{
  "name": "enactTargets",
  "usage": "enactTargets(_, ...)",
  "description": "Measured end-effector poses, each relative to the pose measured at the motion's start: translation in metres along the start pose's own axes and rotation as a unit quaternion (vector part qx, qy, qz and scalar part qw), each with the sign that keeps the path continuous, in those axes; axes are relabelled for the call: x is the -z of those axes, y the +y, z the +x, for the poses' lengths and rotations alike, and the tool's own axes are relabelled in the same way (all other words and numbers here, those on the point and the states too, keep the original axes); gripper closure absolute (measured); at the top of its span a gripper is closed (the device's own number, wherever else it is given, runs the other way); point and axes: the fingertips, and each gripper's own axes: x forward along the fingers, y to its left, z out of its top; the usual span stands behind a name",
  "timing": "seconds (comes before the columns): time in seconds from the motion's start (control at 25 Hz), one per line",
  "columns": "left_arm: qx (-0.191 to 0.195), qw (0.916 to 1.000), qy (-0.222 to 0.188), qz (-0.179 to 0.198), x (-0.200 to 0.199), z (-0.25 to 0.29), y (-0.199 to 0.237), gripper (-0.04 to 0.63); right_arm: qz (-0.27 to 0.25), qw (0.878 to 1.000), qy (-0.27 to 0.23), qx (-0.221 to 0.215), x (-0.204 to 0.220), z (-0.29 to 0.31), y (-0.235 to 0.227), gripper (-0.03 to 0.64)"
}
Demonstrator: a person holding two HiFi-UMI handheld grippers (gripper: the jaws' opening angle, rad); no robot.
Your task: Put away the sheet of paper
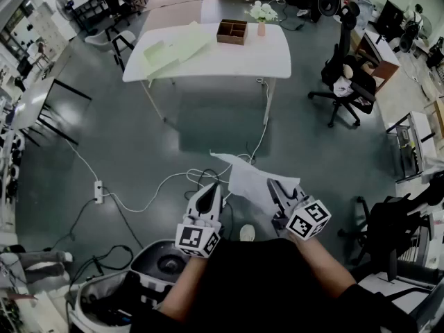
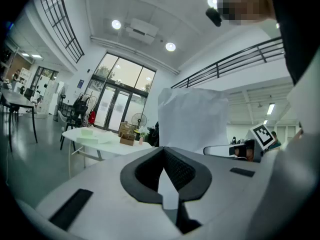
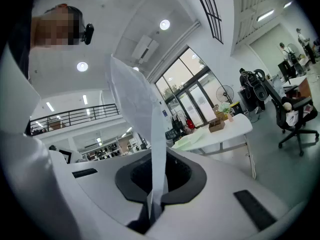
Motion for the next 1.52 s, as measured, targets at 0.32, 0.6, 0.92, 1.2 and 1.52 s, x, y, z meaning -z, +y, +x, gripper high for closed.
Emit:
enactTargets(0.32, 0.000, 0.9999, -0.009, 0.009, 0.000, 0.000, -0.014, 0.592, 0.044, 0.999, -0.019, -0.013, 0.006, -0.012, -0.002, 0.618)
enactTargets(0.6, -0.011, 0.9996, -0.007, 0.026, 0.002, 0.002, -0.020, 0.594, 0.051, 0.998, -0.024, -0.015, 0.006, -0.019, -0.009, 0.618)
enactTargets(0.92, -0.020, 0.9992, 0.004, 0.036, 0.006, 0.015, -0.013, 0.594, 0.058, 0.998, -0.025, -0.022, 0.004, -0.005, -0.022, 0.618)
enactTargets(1.2, -0.012, 0.9995, 0.008, 0.027, 0.001, 0.056, 0.007, 0.594, 0.064, 0.998, -0.015, -0.007, 0.000, 0.022, -0.046, 0.618)
enactTargets(1.52, 0.016, 0.9995, 0.023, 0.018, -0.004, 0.140, 0.066, 0.592, 0.070, 0.997, 0.005, 0.033, -0.009, 0.092, -0.103, 0.618)
